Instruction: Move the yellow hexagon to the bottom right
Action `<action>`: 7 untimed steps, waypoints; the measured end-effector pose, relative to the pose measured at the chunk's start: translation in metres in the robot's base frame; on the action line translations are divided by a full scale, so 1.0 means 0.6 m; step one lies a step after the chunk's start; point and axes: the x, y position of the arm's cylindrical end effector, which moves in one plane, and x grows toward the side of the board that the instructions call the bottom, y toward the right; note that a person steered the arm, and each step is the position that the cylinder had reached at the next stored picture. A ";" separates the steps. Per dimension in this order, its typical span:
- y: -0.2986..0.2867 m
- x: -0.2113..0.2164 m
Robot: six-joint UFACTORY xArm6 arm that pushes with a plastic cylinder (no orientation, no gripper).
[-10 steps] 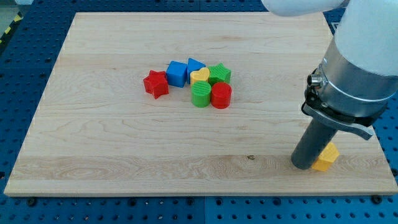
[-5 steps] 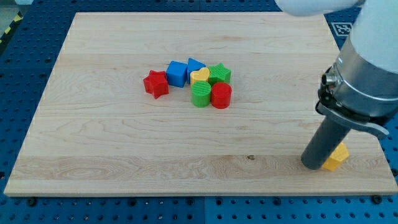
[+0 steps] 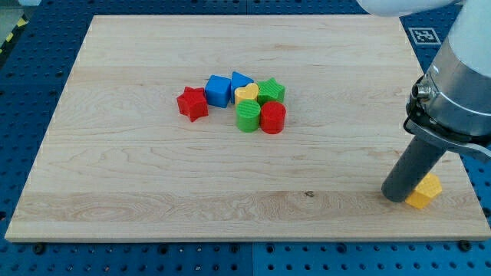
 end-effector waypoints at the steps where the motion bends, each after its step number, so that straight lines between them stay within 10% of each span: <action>1: 0.000 -0.016; 7: 0.059 -0.027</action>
